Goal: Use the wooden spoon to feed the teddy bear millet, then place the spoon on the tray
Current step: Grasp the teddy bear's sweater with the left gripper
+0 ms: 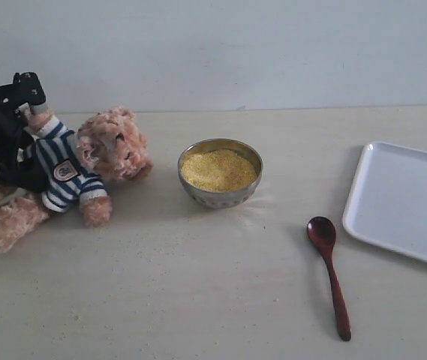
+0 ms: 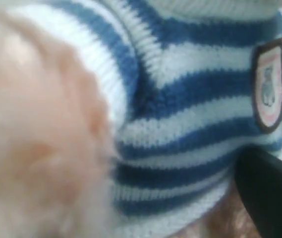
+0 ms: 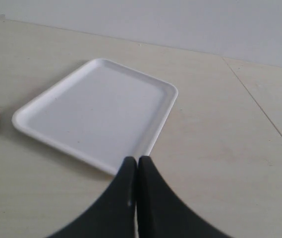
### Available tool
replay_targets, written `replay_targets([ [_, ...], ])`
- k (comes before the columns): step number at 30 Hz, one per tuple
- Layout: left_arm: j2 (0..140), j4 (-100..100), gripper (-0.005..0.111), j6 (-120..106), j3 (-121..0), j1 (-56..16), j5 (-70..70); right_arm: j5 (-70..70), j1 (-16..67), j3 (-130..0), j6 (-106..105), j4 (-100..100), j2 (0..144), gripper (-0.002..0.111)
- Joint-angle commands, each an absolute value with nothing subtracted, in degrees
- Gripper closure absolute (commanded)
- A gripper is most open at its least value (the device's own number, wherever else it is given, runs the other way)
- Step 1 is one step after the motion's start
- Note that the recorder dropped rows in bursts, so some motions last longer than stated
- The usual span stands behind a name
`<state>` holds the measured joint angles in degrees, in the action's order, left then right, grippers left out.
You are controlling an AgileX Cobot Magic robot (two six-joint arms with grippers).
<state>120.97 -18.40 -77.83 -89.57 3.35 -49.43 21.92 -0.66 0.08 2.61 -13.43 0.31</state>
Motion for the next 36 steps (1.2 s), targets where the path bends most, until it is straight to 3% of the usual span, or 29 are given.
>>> replay_targets([
  [1, 120.9, -23.8, -0.002, -80.9, -91.8, 3.4, -52.7, 21.8, -0.5, 0.0, 2.7, -13.7, 0.0, 0.108],
  [12, 120.9, -23.2, -0.001, -81.9, -95.2, 3.4, -58.0, 21.8, -0.5, 0.0, 2.7, -13.7, 0.0, 0.108],
  [36, 128.5, -34.3, 0.0, -82.5, -95.4, 3.3, -51.7, 21.8, -0.5, 0.0, 2.7, -13.7, 0.0, 0.108],
])
